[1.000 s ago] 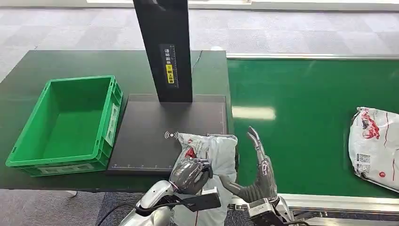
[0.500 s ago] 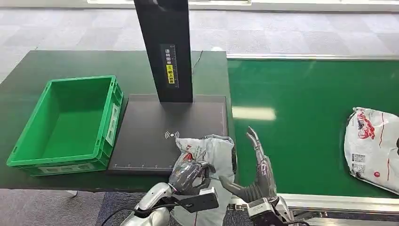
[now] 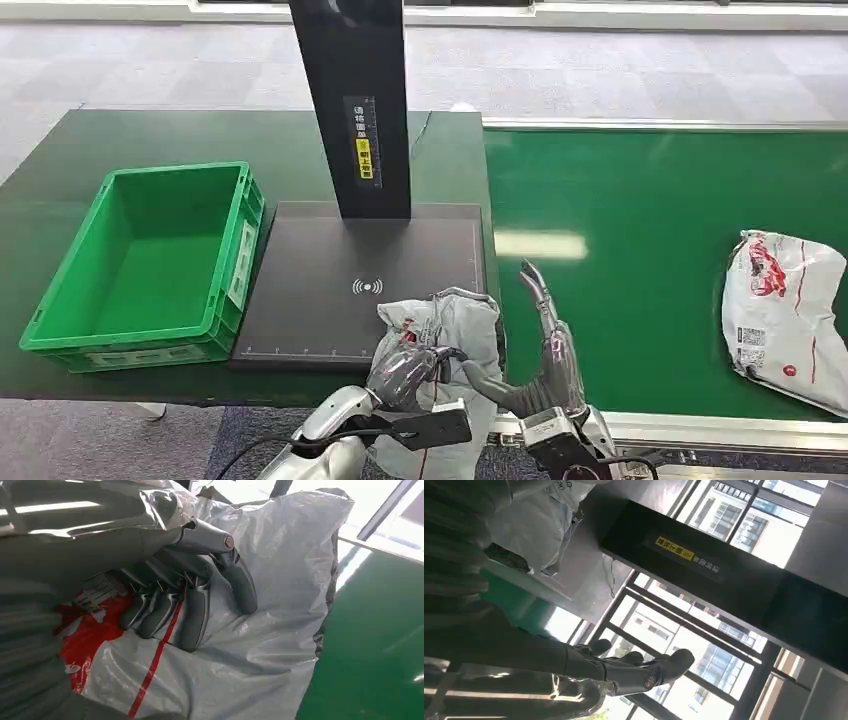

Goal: Moved the parcel from conveyor to table for the left to box.

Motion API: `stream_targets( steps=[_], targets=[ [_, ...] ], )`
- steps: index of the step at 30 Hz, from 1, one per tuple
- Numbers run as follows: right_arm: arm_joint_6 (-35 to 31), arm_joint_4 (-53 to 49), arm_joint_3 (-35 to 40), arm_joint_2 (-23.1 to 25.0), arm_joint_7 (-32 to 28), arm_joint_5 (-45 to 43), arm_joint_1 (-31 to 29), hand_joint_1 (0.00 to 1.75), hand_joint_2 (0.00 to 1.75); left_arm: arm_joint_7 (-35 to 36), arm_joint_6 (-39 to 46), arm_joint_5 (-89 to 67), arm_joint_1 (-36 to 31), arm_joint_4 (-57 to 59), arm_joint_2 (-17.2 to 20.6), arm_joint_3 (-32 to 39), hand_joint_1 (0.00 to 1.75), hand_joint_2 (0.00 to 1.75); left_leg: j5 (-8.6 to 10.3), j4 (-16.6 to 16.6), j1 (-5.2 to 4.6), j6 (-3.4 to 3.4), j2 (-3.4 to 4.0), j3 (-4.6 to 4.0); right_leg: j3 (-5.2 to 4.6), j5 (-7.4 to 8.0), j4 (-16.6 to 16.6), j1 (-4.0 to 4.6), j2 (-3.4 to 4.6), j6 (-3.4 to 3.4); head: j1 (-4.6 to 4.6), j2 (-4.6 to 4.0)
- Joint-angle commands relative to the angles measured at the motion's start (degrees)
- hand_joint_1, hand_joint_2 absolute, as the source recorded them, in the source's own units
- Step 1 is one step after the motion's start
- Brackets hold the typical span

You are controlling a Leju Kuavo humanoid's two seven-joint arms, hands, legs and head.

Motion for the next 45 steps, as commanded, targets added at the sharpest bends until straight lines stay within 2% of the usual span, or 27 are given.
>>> stream_targets(
  steps=[1,6,7,9,10,12,13,15,16,21,22,24,25,28,29,30,31,32,34,35,36,37,38,41,42,45],
  targets=[
    [0.41,3.91,0.52,0.32,0.21,-0.05,-1.70,0.00,1.75,1.19,-1.46,-0.41,1.66,7.85,1.23,0.23,0.00,1.75,0.21,-0.15,-0.01,0.00,0.20,-0.28,-0.35,0.27,-0.15,0.00,0.20,-0.03,-0.02,0.00],
    [0.41,3.91,0.52,0.32,0.21,-0.05,-1.70,0.00,1.75,1.19,-1.46,-0.41,1.66,7.85,1.23,0.23,0.00,1.75,0.09,-0.04,-0.01,0.01,0.07,-0.04,-0.06,0.11,-0.04,-0.01,0.10,0.00,-0.02,0.00],
    [0.41,3.91,0.52,0.32,0.21,-0.05,-1.70,0.00,1.75,1.19,-1.46,-0.41,1.66,7.85,1.23,0.23,0.00,1.75,0.24,-0.14,-0.01,0.01,0.15,-0.32,-0.37,0.28,-0.13,-0.01,0.18,-0.01,-0.02,0.00],
    [0.41,3.91,0.52,0.32,0.21,-0.05,-1.70,0.00,1.75,1.19,-1.46,-0.41,1.66,7.85,1.23,0.23,0.00,1.75,0.04,-0.02,-0.01,0.02,0.02,0.05,0.04,0.05,-0.02,-0.01,0.08,0.01,-0.02,0.00],
    [0.41,3.91,0.52,0.32,0.21,-0.05,-1.70,0.00,1.75,1.19,-1.46,-0.41,1.66,7.85,1.23,0.23,0.00,1.75,0.20,-0.11,-0.02,0.02,0.07,-0.26,-0.29,0.23,-0.10,-0.02,0.13,0.00,-0.02,0.00],
    [0.41,3.91,0.52,0.32,0.21,-0.05,-1.70,0.00,1.75,1.19,-1.46,-0.41,1.66,7.85,1.23,0.23,0.00,1.75,0.07,-0.03,-0.02,0.02,-0.01,-0.04,-0.05,0.09,-0.03,-0.02,0.07,0.01,-0.02,0.00],
    [0.41,3.91,0.52,0.32,0.21,-0.05,-1.70,0.00,1.75,1.19,-1.46,-0.41,1.66,7.85,1.23,0.23,0.00,1.75,0.24,-0.13,-0.01,0.02,0.09,-0.35,-0.39,0.29,-0.13,-0.01,0.16,-0.01,-0.02,0.00],
    [0.41,3.91,0.52,0.32,0.21,-0.05,-1.70,0.00,1.75,1.19,-1.46,-0.41,1.66,7.85,1.23,0.23,0.00,1.75,0.03,-0.01,-0.01,0.03,-0.04,0.05,0.06,0.04,-0.02,-0.01,0.05,0.01,-0.02,0.00],
    [0.41,3.91,0.52,0.32,0.21,-0.05,-1.70,0.00,1.75,1.19,-1.46,-0.41,1.66,7.85,1.23,0.23,0.00,1.75,0.17,-0.09,-0.02,0.03,0.03,-0.22,-0.24,0.21,-0.08,-0.02,0.11,0.00,0.00,0.00],
    [0.41,3.91,0.52,0.32,0.21,-0.05,-1.70,0.00,1.75,1.19,-1.46,-0.41,1.66,7.85,1.23,0.23,0.00,1.75,0.01,0.01,-0.01,0.02,-0.07,0.08,0.09,0.01,0.01,-0.01,0.02,0.02,0.00,0.00],
    [0.41,3.91,0.52,0.32,0.21,-0.05,-1.70,0.00,1.75,1.19,-1.46,-0.41,1.66,7.85,1.23,0.23,0.00,1.75,0.14,-0.07,-0.01,0.03,0.00,-0.17,-0.18,0.17,-0.07,-0.01,0.09,0.01,-0.02,0.00],
    [0.43,4.03,0.60,0.33,0.23,-0.05,-1.66,0.00,1.75,1.56,-1.94,-0.72,1.46,8.46,0.97,0.21,0.00,1.75,0.08,-0.02,-0.01,0.02,-0.04,-0.05,-0.05,0.09,-0.03,-0.02,0.05,0.02,-0.02,0.00],
    [0.36,4.03,0.57,0.39,0.29,-0.05,-1.61,0.00,1.75,2.13,-1.81,-1.04,1.32,8.68,0.96,0.17,0.00,1.75,0.20,-0.10,-0.02,0.02,0.02,-0.25,-0.27,0.23,-0.10,-0.01,0.10,0.01,-0.02,0.00],
    [0.14,3.75,0.40,0.65,0.51,0.12,-1.36,0.00,1.75,3.76,-0.63,-2.39,0.81,9.82,0.45,0.95,0.00,1.75,0.01,0.02,-0.02,0.02,-0.12,0.10,0.13,-0.01,0.02,-0.02,-0.02,0.04,-0.02,0.00],
    [0.12,3.78,0.41,0.79,0.61,0.21,-1.36,0.00,1.75,4.09,-0.35,-2.93,0.70,10.07,0.34,1.16,0.00,1.75,0.17,-0.08,-0.01,0.02,-0.05,-0.19,-0.18,0.18,-0.08,-0.01,0.04,0.03,-0.02,0.00],
    [0.13,3.89,0.40,0.89,0.68,0.29,-1.39,0.00,1.75,4.41,-0.03,-3.50,0.65,10.20,0.28,1.10,0.00,1.75,0.00,0.02,-0.02,0.03,-0.13,0.12,0.15,-0.01,0.02,-0.02,-0.03,0.05,-0.02,0.00],
    [0.14,3.93,0.37,0.94,0.75,0.40,-1.39,0.00,1.75,4.71,0.39,-3.99,0.64,10.25,0.26,1.05,0.00,1.75,0.02,0.01,-0.01,0.02,-0.10,0.07,0.10,0.01,0.01,-0.02,-0.01,0.05,0.00,0.00],
    [0.15,3.81,0.27,0.98,0.79,0.50,-1.27,0.00,1.75,4.98,1.28,-4.75,0.75,10.03,0.22,1.24,0.00,1.75,0.15,-0.06,-0.01,0.02,0.00,-0.21,-0.21,0.19,-0.06,-0.01,0.09,0.03,-0.02,0.00],
    [0.14,2.81,-0.06,0.80,0.79,0.55,-0.46,0.00,1.75,4.75,5.32,-5.85,1.46,8.01,0.31,2.26,0.00,1.75,-0.05,0.04,-0.01,0.04,-0.10,0.12,0.15,-0.02,0.04,-0.02,0.00,0.05,-0.02,0.00],
    [0.11,1.70,-0.28,0.50,0.83,0.80,0.43,0.00,1.75,5.47,7.97,-6.80,1.97,5.99,0.61,2.80,0.00,1.75,0.10,-0.03,-0.01,0.05,-0.05,-0.18,-0.18,0.15,-0.03,-0.02,0.04,0.04,0.00,0.00],
    [0.44,0.70,-0.02,-0.11,0.85,0.92,0.86,0.00,1.75,4.40,26.93,-7.87,2.76,2.12,0.43,6.25,0.00,1.75,-0.10,0.08,-0.01,0.15,-0.09,-0.06,-0.05,0.02,0.07,-0.01,0.01,0.04,-0.02,0.00],
    [0.71,0.36,0.13,-0.37,0.98,0.82,0.83,0.00,1.75,4.53,27.40,-7.73,2.35,0.27,1.16,6.59,0.00,1.75,-0.19,0.09,-0.01,0.17,-0.10,0.13,0.12,-0.07,0.09,-0.01,-0.01,0.04,0.00,0.00],
    [0.91,0.41,0.25,-0.42,1.10,0.71,0.57,0.00,1.75,4.57,26.89,-7.58,2.46,-1.66,1.67,6.83,0.00,1.75,-0.01,0.00,0.01,0.16,0.00,-0.26,-0.31,0.15,-0.01,0.01,0.09,0.01,-0.02,0.00],
    [0.99,1.32,0.48,-0.28,1.13,0.62,-0.04,0.00,1.75,2.43,28.68,-6.27,3.42,-3.28,1.72,7.53,0.00,1.75,-0.01,0.03,0.04,-0.01,0.29,-0.17,-0.31,0.16,0.02,0.05,0.31,-0.10,-0.02,0.00],
    [0.99,1.47,0.66,-0.36,1.13,0.59,-0.06,0.00,1.75,0.72,30.65,-4.89,3.43,-3.01,1.46,7.78,0.00,1.75,-0.13,0.04,0.04,-0.01,0.26,0.13,-0.03,0.02,0.04,0.05,0.24,-0.11,-0.02,0.00],
    [0.91,1.77,0.87,-0.59,1.09,0.39,-0.10,0.00,1.75,-0.80,32.74,-3.09,3.49,-3.61,1.58,7.67,0.00,1.75,-0.04,0.00,0.05,-0.02,0.10,0.13,-0.07,-0.03,-0.02,0.06,0.09,-0.08,-0.02,0.00]
  ],
)
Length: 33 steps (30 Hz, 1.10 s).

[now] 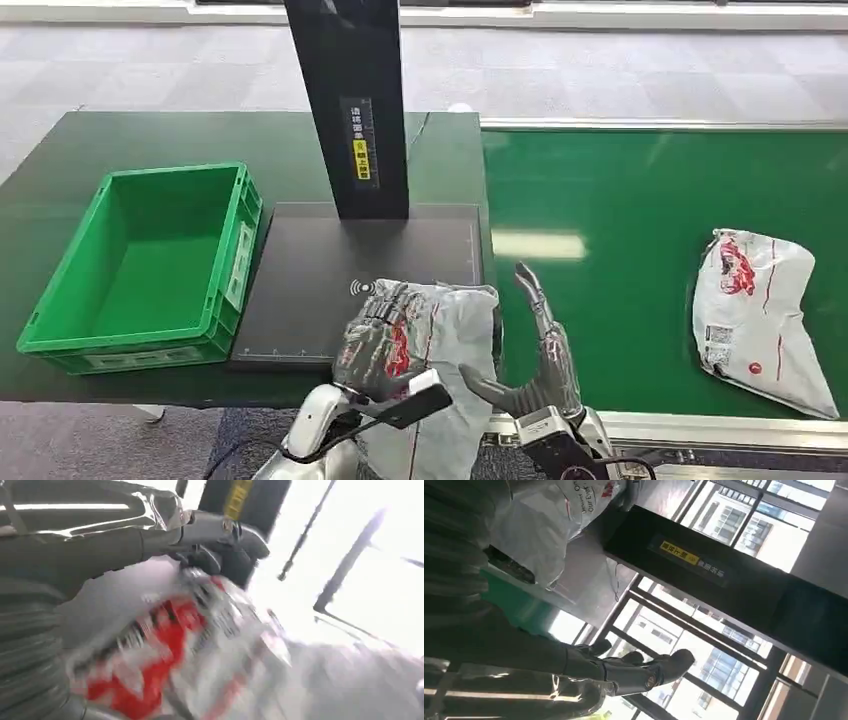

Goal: Moved the parcel from conveyor to table for the left to box.

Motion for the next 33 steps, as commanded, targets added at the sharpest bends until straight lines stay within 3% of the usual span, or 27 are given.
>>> stream_targets(
  steps=[1,9,14,20,24,33],
  targets=[
    [0.12,1.77,0.85,-0.94,0.26,-0.46,-0.60,0.00,1.75,-4.38,5.22,3.70,1.99,-2.54,2.19,3.27,0.00,1.75,0.05,-0.02,0.01,0.01,0.10,-0.25,-0.25,0.04,-0.03,0.02,0.09,0.00,0.00,0.00],
    [0.22,3.05,1.25,-1.08,-0.08,-0.98,-1.44,0.00,1.75,-2.89,3.20,2.29,0.72,1.40,2.67,1.53,0.00,1.75,0.06,-0.03,-0.02,0.01,0.09,-0.72,-0.70,0.07,-0.04,-0.02,0.09,-0.02,-0.02,0.00],
    [0.52,7.09,2.23,-0.90,-0.86,-1.61,-4.58,0.00,1.75,-2.58,-11.08,0.79,-1.70,9.94,2.32,-3.44,0.00,1.75,0.07,-0.05,-0.03,0.01,0.07,-0.78,-0.78,0.08,-0.05,-0.03,0.08,-0.02,-0.02,0.00],
    [0.52,7.09,2.23,-0.90,-0.86,-1.61,-4.58,0.00,1.75,-2.58,-11.08,0.79,-1.70,9.94,2.32,-3.44,0.00,1.75,0.08,-0.05,-0.01,0.03,0.13,-0.77,-0.74,0.12,-0.10,0.00,0.10,-0.01,-0.02,0.00],
    [0.31,8.69,2.61,-0.32,-0.98,-1.91,-6.06,0.00,1.75,-2.73,-22.21,0.70,-3.29,14.87,1.78,-6.20,0.00,1.75,0.17,-0.14,-0.03,0.02,0.04,-0.84,-0.81,0.17,-0.15,-0.01,0.02,-0.03,0.00,0.00],
    [-0.68,6.61,1.85,0.07,-0.08,-0.96,-4.08,0.00,1.75,0.56,-20.28,1.33,-3.68,15.37,0.90,-2.81,0.00,1.75,0.17,-0.12,-0.05,0.05,-0.15,-0.68,-0.49,0.14,-0.14,-0.05,-0.13,0.03,0.00,0.00]
  ],
)
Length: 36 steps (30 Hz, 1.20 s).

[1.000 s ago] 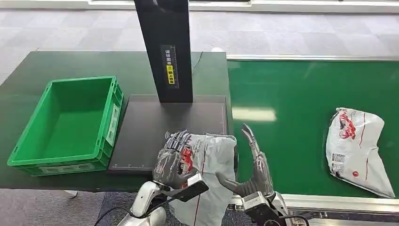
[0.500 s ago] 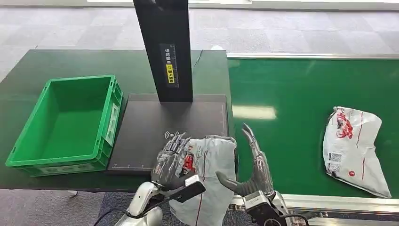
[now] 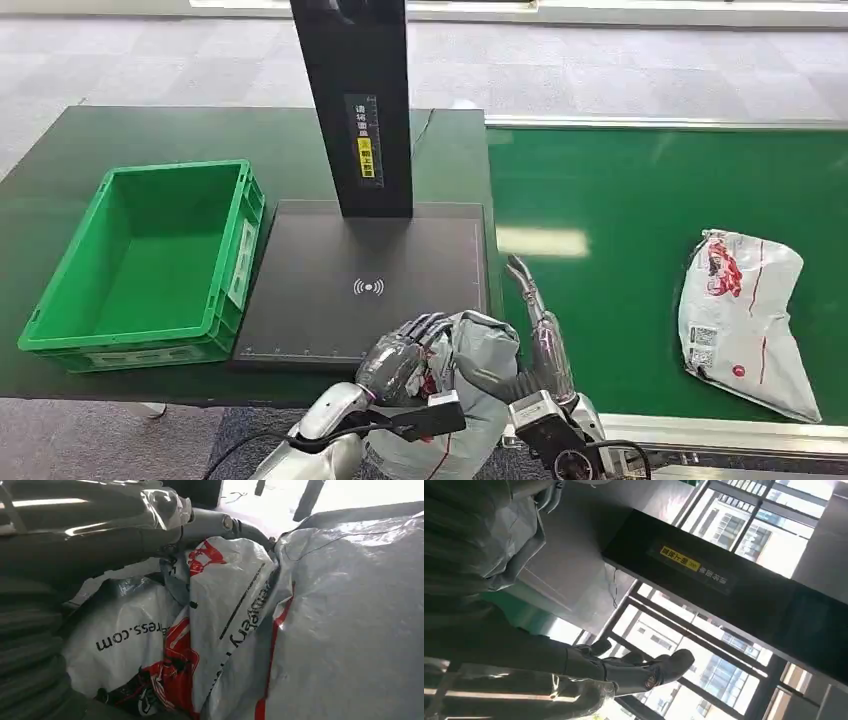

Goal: Moved the parcel from conveyor to table for the left to box.

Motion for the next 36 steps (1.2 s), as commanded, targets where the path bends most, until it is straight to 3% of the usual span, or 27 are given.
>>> stream_targets(
  steps=[1,2,3,15,30,36],
  targets=[
    [-0.17,2.35,0.59,0.27,0.67,0.56,-0.40,0.00,1.75,1.71,-0.20,0.33,0.49,6.22,0.86,0.61,0.00,1.75,0.08,-0.10,0.00,0.00,0.17,0.02,-0.02,0.13,-0.10,0.00,0.16,-0.03,0.02,0.00],
    [-0.15,2.09,0.54,0.15,0.67,0.56,-0.24,0.00,1.75,1.36,1.08,1.14,0.71,5.44,0.77,1.52,1.15,1.75,0.14,-0.15,-0.01,0.00,0.21,-0.04,-0.08,0.21,-0.15,-0.01,0.21,-0.04,0.00,0.00],
    [-0.11,1.42,0.38,-0.09,0.75,0.62,0.19,0.00,1.75,0.70,3.00,1.69,1.04,3.96,0.98,2.14,1.71,1.75,0.05,-0.06,-0.02,0.01,0.15,0.09,0.06,0.10,-0.06,-0.03,0.15,-0.03,0.02,0.00],
    [-0.11,1.04,0.24,-0.28,0.74,0.61,0.55,0.00,1.75,0.60,3.32,1.74,0.94,3.41,1.19,2.25,1.75,1.75,0.15,-0.05,-0.04,0.06,0.12,0.04,-0.04,0.18,-0.06,-0.04,0.15,-0.02,0.00,0.00],
    [-0.03,-1.15,0.42,-1.75,0.87,0.45,2.18,0.00,1.75,-10.13,18.94,13.79,5.27,-9.51,2.94,7.34,1.75,1.75,0.11,-0.01,0.00,0.03,0.33,-0.13,-0.36,0.17,-0.02,0.02,0.28,-0.06,0.00,0.00],
    [-0.39,-1.06,0.41,-2.27,0.40,-0.22,2.65,0.00,1.75,-17.92,28.21,19.19,6.05,-21.40,6.75,9.43,1.75,1.75,0.10,0.02,0.03,0.02,0.35,-0.36,-0.58,0.17,0.00,0.05,0.30,-0.07,0.00,0.00]
  ],
)
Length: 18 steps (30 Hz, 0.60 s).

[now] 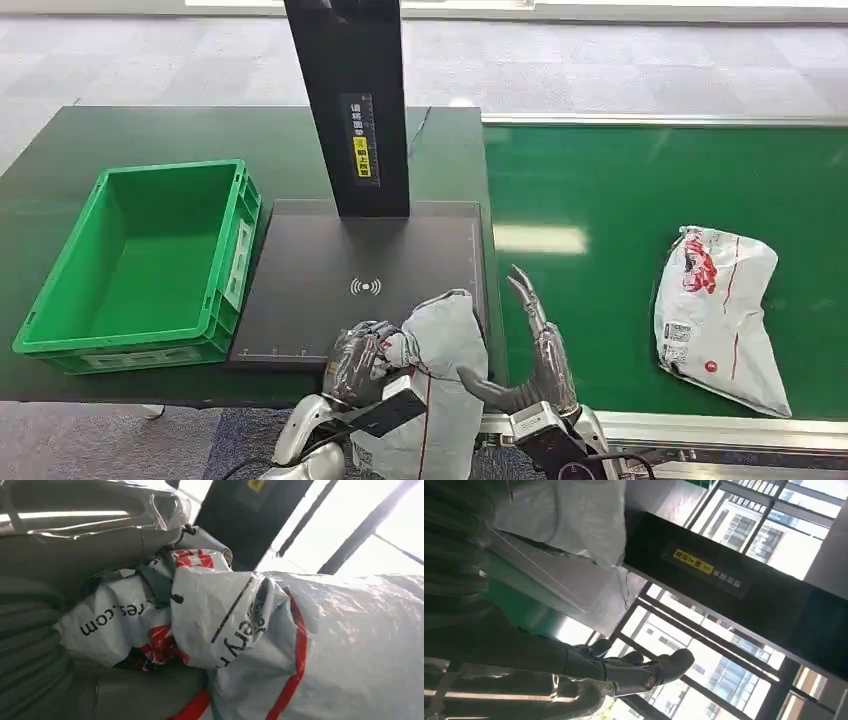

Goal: Moved the parcel from conveyor to table for the left to box.

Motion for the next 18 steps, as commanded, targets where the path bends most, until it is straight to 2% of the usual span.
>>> stream_targets(
  steps=[1,6,8,10,12,15,18],
  targets=[
    [-0.31,0.15,0.38,-1.28,-0.25,-0.86,0.15,0.00,1.75,-7.88,11.19,5.38,0.28,-18.05,6.69,5.20,1.75,1.75,0.01,0.04,0.05,-0.02,0.07,-0.20,-0.21,0.04,0.01,0.06,0.07,-0.05,0.00,0.00],
    [-0.40,-0.23,0.37,-1.85,-0.72,-1.05,1.08,0.00,1.75,-6.70,16.11,-1.17,-3.46,-25.19,11.62,13.08,1.75,1.75,0.02,0.06,0.07,-0.05,0.09,-0.33,-0.36,0.04,0.05,0.08,0.09,-0.07,0.02,0.00],
    [-0.48,-0.47,0.20,-1.63,-0.82,-1.02,1.01,0.00,1.75,-9.97,16.26,-5.18,-5.22,-25.70,10.01,19.79,1.75,1.75,0.02,0.05,0.11,-0.06,0.07,-0.33,-0.36,0.05,0.04,0.12,0.07,-0.07,0.00,0.00],
    [-0.51,-0.35,0.36,-1.75,-0.81,-1.02,0.68,0.00,1.75,-16.72,16.26,-14.62,-7.25,-29.47,5.35,31.38,1.75,1.75,0.05,0.11,0.10,-0.06,0.05,-0.43,-0.44,0.06,0.08,0.12,0.05,-0.05,0.00,0.00],
    [-0.64,0.26,0.56,-2.02,-0.74,-1.19,0.43,0.00,1.75,-21.61,16.26,-17.65,-10.53,-31.62,3.32,37.44,1.75,1.75,0.05,0.16,0.13,-0.04,0.04,-0.52,-0.49,0.08,0.10,0.15,0.04,-0.05,0.00,0.00],
    [-1.36,0.65,0.39,-2.17,-0.94,-1.56,0.78,0.00,1.75,-21.22,16.26,-18.65,-14.42,-32.09,4.06,39.00,1.75,1.75,0.09,0.19,0.13,-0.01,-0.03,-0.55,-0.49,0.06,0.12,0.15,-0.04,-0.05,0.00,0.00],
    [-1.36,0.65,0.39,-2.17,-0.94,-1.56,0.78,0.00,1.75,-21.22,16.26,-18.65,-14.42,-32.09,4.06,39.00,1.75,1.75,0.10,0.06,0.08,-0.04,0.01,-0.40,-0.39,0.08,0.05,0.10,-0.01,-0.06,0.00,0.00]
  ],
)
